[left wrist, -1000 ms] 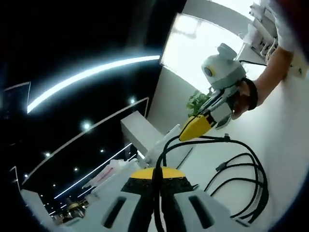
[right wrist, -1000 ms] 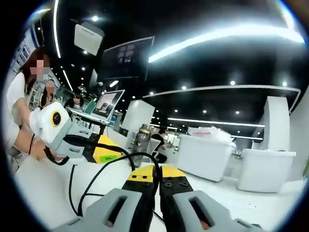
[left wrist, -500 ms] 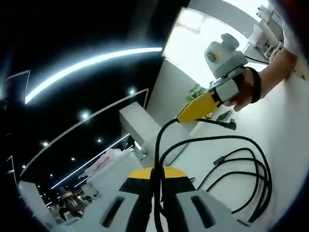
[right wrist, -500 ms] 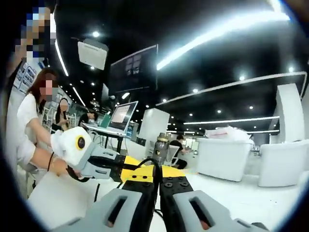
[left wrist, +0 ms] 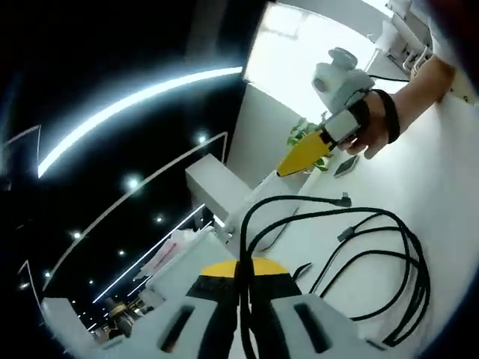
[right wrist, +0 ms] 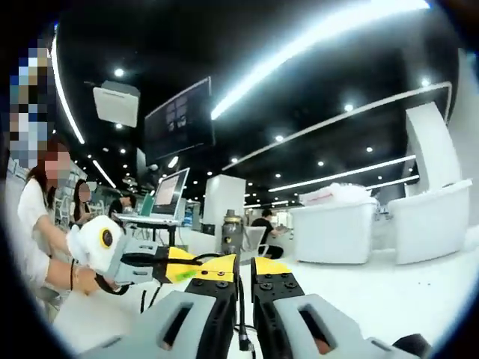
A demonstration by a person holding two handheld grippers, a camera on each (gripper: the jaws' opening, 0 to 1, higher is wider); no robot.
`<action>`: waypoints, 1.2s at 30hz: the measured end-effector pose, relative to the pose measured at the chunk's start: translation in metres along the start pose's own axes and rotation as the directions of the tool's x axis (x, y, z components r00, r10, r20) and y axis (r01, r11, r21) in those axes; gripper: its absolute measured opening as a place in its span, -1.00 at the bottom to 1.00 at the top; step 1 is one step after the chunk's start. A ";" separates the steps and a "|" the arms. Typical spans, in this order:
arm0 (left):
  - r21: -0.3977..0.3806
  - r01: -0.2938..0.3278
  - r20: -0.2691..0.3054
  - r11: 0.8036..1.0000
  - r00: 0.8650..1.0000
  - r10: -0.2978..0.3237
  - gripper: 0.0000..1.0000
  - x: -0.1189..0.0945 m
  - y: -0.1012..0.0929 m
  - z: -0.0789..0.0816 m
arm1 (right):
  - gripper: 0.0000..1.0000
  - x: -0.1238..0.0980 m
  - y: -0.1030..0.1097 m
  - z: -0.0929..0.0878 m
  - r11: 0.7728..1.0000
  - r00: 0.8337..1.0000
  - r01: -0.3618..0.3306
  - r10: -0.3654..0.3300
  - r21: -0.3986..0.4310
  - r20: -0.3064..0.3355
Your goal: Coil the Type-C to USB data cable on the desktop and secure it with Velcro straps.
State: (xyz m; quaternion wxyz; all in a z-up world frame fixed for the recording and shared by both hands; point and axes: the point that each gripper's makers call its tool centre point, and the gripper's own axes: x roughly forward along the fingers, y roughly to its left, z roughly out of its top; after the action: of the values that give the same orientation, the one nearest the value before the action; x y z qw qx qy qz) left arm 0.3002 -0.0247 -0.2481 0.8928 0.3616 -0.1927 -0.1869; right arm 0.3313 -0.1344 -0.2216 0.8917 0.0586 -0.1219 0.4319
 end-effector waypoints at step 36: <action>0.018 -0.107 0.213 0.994 0.972 0.101 -0.90 -0.020 0.023 0.054 | -0.99 0.015 -0.028 -0.165 0.951 0.776 -0.150 -0.057 -0.271 -0.629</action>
State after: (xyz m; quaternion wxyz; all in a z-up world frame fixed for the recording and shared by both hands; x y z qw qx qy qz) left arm 0.2618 -0.0314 -0.1999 0.8705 0.3422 -0.3078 -0.1746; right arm 0.3898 -0.1059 -0.3767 0.8679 -0.2308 0.1163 0.4242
